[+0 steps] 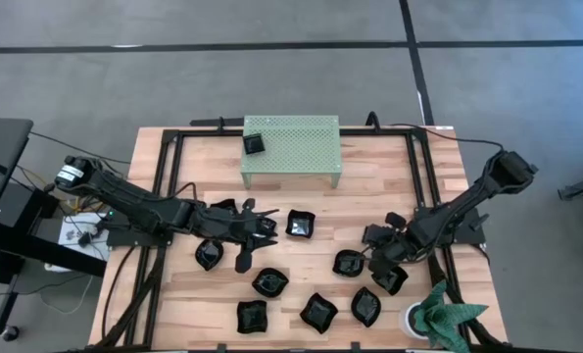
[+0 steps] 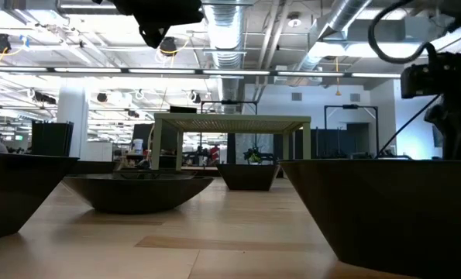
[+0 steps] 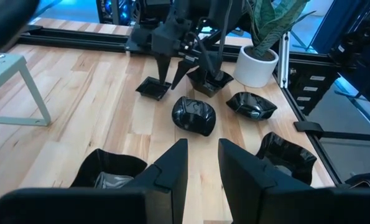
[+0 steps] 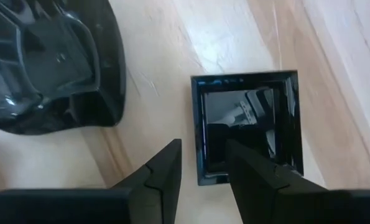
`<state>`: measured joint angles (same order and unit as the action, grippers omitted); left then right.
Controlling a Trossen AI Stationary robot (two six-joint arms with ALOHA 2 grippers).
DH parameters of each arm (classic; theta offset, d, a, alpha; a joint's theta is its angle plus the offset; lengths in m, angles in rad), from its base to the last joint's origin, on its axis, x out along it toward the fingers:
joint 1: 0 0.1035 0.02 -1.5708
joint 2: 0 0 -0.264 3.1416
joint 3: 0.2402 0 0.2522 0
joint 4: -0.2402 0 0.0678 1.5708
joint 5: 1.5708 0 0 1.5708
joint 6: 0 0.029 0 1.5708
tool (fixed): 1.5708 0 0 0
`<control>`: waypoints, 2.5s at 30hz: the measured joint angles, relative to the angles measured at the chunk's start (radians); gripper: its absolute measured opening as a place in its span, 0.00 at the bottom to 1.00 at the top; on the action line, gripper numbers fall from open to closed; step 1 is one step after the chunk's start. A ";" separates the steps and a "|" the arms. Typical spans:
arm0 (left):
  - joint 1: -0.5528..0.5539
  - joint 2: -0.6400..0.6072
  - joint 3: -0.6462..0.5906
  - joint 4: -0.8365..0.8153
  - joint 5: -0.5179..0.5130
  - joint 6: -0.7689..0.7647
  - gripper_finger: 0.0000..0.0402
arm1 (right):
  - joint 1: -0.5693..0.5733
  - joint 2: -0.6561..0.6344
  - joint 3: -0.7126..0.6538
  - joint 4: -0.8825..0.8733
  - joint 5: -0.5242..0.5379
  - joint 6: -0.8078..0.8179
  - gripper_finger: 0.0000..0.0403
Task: Pick & Place Mini shaped plates
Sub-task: Stack the black square plate on top of the black square plate on the shelf
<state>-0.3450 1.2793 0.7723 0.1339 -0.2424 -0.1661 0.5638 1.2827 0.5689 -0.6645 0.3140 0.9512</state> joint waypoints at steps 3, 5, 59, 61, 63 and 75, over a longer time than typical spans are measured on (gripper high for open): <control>0.000 0.000 0.000 0.003 0.000 0.000 0.23 | -0.009 0.000 -0.024 0.040 -0.003 -0.002 0.30; 0.000 0.000 0.000 0.004 0.000 0.000 0.23 | -0.015 0.000 -0.033 0.051 -0.013 -0.027 0.30; -0.005 0.495 0.001 0.801 0.169 0.196 0.23 | 0.002 0.000 0.202 0.554 0.005 -0.829 0.00; 0.007 0.511 0.001 0.822 0.169 0.196 0.23 | -0.008 0.000 0.202 0.555 -0.001 -0.829 0.00; 0.019 0.526 0.008 0.828 0.168 0.194 0.23 | -0.015 0.000 0.202 0.557 -0.003 -0.829 0.00; 0.039 0.572 0.048 0.831 0.168 0.188 0.23 | -0.072 0.000 0.202 0.591 -0.004 -0.827 0.00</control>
<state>-0.3065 1.8510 0.8200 0.9649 -0.0746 0.0216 0.4916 1.2827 0.7712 -0.0731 0.3104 0.1246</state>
